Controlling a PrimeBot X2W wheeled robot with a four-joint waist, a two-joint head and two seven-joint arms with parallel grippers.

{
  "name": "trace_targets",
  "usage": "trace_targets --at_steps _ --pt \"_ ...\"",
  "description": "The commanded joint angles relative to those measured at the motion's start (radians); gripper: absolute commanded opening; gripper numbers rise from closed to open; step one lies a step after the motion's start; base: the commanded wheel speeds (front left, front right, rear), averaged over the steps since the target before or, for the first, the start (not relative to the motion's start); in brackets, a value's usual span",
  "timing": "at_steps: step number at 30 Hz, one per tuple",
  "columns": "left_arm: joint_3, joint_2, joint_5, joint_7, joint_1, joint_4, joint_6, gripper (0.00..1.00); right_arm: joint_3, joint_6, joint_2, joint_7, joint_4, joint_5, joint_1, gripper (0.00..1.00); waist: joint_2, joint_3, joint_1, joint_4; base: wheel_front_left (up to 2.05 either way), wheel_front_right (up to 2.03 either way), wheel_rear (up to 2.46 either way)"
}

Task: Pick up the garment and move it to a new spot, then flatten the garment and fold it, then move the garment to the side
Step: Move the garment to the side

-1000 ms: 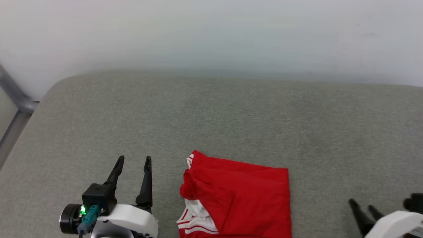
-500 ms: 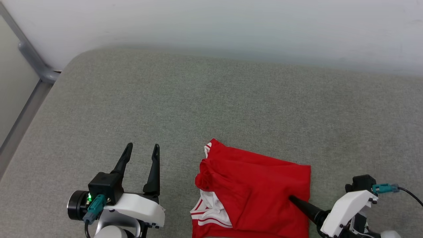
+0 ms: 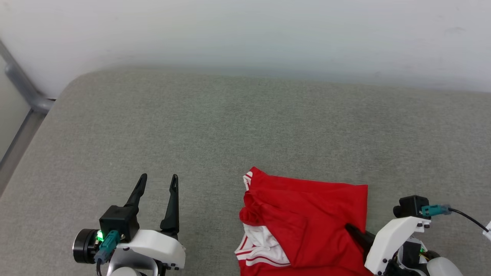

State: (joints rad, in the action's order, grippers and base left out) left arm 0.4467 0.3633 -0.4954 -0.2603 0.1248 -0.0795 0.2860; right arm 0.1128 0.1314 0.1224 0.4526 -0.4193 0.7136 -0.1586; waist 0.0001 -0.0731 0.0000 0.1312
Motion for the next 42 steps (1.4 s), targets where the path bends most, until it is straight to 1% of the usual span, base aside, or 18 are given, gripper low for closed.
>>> trace_targets --at_steps 1,6,10,13,17,21,24,25,30,36,39,42 --pt "-0.004 0.002 0.005 -0.007 -0.016 0.003 0.005 1.00 -0.003 -0.002 0.019 -0.025 0.010 -0.032 -0.006 0.00 -0.0001 0.027 0.0000 -0.036 0.00 0.00 0.00" --pt "-0.007 0.007 0.005 -0.005 -0.037 0.013 0.016 1.00 -0.033 -0.001 0.064 -0.035 0.052 -0.139 0.019 0.00 -0.0001 0.050 0.0000 -0.108 0.00 0.00 0.00" --pt "-0.014 0.009 0.002 -0.005 -0.048 0.027 0.026 1.00 -0.041 -0.001 0.114 -0.026 0.132 -0.252 0.022 0.00 -0.0001 0.051 0.0000 -0.186 0.00 0.00 0.00" --pt "-0.017 0.015 0.003 -0.004 -0.050 0.039 0.028 1.00 -0.044 -0.001 0.143 -0.014 0.200 -0.310 0.006 0.00 -0.0001 0.034 0.0000 -0.250 0.00 0.00 0.00" --pt "-0.015 0.021 0.010 -0.001 -0.023 0.054 0.026 1.00 -0.070 -0.001 0.158 0.013 0.269 -0.357 -0.024 0.00 -0.0001 -0.006 0.0000 -0.327 0.00 0.00 0.00" --pt "-0.016 0.030 0.020 0.005 0.008 0.070 0.023 1.00 -0.081 -0.001 0.163 0.038 0.308 -0.392 -0.066 0.00 -0.0001 -0.062 0.0000 -0.396 0.00 0.00 0.00" --pt "-0.009 0.035 0.029 0.012 0.043 0.079 0.013 1.00 -0.095 -0.001 0.167 0.029 0.305 -0.409 -0.107 0.00 -0.0001 -0.105 0.0000 -0.427 0.00 0.00 0.00" --pt "0.003 0.042 0.042 0.026 0.081 0.090 0.000 1.00 -0.124 -0.001 0.178 0.008 0.269 -0.424 -0.158 0.00 -0.0001 -0.153 0.0000 -0.440 0.00 0.00 0.00" --pt "0.023 0.052 0.064 0.045 0.149 0.102 -0.024 1.00 -0.202 -0.001 0.229 -0.057 0.165 -0.452 -0.261 0.00 -0.0001 -0.232 0.0000 -0.423 0.00 0.00 0.00" --pt "0.051 0.069 0.095 0.065 0.234 0.117 -0.064 1.00 -0.321 -0.001 0.326 -0.131 0.035 -0.491 -0.386 0.00 -0.0001 -0.326 0.0000 -0.381 0.00 0.00 0.00" --pt "0.053 0.077 0.105 0.069 0.269 0.127 -0.074 1.00 -0.372 -0.001 0.350 -0.172 -0.025 -0.507 -0.434 0.00 -0.0001 -0.366 0.0000 -0.366 0.00 0.00 0.00" --pt "0.056 0.080 0.116 0.073 0.296 0.138 -0.078 1.00 -0.415 -0.001 0.356 -0.209 -0.080 -0.530 -0.469 0.00 -0.0001 -0.400 0.0000 -0.356 0.00 0.00 0.00"
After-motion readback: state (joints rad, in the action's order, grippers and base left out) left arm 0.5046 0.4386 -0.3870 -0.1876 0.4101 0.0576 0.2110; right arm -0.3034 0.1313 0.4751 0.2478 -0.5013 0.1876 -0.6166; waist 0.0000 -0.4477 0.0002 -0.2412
